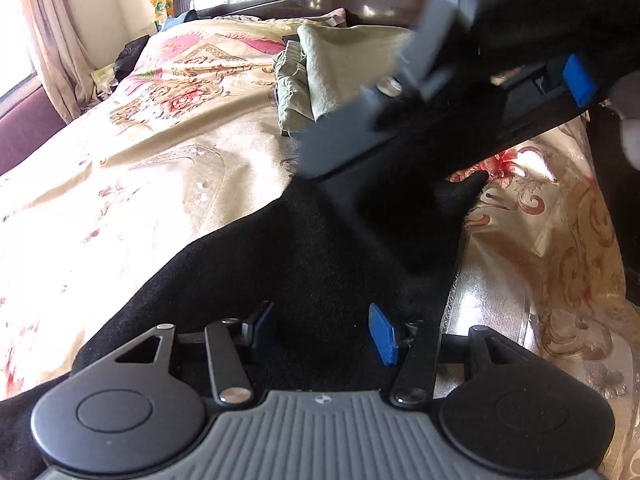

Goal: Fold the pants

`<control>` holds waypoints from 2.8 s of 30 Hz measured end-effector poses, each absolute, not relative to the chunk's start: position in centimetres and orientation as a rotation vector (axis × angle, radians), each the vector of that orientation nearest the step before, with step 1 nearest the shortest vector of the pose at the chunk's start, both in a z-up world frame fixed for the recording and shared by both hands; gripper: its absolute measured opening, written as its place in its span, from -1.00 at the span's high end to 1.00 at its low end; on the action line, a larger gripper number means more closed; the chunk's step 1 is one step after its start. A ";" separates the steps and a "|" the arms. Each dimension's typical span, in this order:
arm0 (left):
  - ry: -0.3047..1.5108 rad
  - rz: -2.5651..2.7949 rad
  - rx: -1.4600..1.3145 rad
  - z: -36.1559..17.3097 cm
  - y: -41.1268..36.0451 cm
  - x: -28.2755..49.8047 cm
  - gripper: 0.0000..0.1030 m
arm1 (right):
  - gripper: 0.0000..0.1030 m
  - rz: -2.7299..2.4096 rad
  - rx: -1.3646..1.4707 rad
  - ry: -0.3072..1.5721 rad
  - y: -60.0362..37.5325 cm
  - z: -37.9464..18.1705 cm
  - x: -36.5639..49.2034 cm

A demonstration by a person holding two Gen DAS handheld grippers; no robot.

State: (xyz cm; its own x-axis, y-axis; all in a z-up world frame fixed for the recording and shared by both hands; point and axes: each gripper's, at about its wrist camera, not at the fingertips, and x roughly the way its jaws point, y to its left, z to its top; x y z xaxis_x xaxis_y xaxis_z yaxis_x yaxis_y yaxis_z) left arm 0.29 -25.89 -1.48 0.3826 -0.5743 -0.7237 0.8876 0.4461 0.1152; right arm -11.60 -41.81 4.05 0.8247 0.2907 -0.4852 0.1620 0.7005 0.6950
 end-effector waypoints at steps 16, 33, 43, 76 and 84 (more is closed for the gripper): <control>0.662 -0.988 0.490 -2.0 -24.9 0.3 -0.29 | 0.32 0.187 0.588 0.469 -37.7 11.3 -12.5; 0.655 -0.993 0.520 -1.9 -25.3 -0.1 -0.30 | 0.32 -0.061 1.007 0.801 -52.1 -1.6 -14.1; 0.655 -0.989 0.543 -1.9 -25.9 -0.3 -0.30 | 0.95 -0.064 1.242 0.586 -52.4 -4.7 -12.6; 0.625 -1.063 0.524 -1.2 -27.9 -1.3 0.00 | 0.91 -0.405 1.197 0.434 -49.9 -2.3 -16.0; 0.583 -1.055 0.567 -1.2 -29.1 -1.6 -0.04 | 0.54 -0.315 1.229 0.462 -50.1 -3.9 -13.7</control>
